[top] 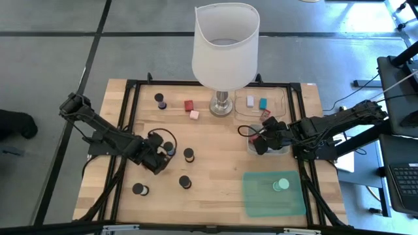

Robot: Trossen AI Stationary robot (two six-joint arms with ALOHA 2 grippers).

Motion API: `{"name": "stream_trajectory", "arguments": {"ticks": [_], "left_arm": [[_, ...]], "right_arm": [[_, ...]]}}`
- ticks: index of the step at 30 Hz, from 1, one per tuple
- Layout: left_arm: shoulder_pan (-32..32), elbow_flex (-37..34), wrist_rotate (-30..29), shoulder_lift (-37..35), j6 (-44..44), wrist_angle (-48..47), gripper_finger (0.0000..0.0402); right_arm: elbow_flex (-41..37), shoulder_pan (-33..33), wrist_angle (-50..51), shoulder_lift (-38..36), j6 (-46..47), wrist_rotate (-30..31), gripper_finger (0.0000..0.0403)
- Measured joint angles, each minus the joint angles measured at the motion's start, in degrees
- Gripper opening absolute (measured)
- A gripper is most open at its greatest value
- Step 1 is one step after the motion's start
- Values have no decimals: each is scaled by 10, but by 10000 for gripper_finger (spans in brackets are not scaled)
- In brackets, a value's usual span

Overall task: Pick & Place Office items
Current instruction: Move the hourglasses to the middle of the table

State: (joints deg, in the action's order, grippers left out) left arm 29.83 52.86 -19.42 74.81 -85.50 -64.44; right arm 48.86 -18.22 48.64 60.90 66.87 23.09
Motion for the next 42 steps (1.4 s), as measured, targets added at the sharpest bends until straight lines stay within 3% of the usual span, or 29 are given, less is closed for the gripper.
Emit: {"name": "stream_trajectory", "arguments": {"ticks": [9, 17, 22, 33, 42], "left_arm": [[-15, 0, 6, 0, -120, 54, 255], [-9, 0, -3, 0, -99, 182, 255], [-1, 0, 28, 0, -83, 255, 255], [35, 0, 10, 40, 107, 371, 256], [47, 0, -10, 62, 185, 428, 258]], "right_arm": [[0, 0, 0, 0, 0, 0, 267], [0, 0, 0, 0, 34, 2, 267], [0, 0, 0, 0, 62, 0, 267], [0, 0, -2, 0, 60, 0, 267], [0, 0, -2, 0, 60, 0, 267]]}}
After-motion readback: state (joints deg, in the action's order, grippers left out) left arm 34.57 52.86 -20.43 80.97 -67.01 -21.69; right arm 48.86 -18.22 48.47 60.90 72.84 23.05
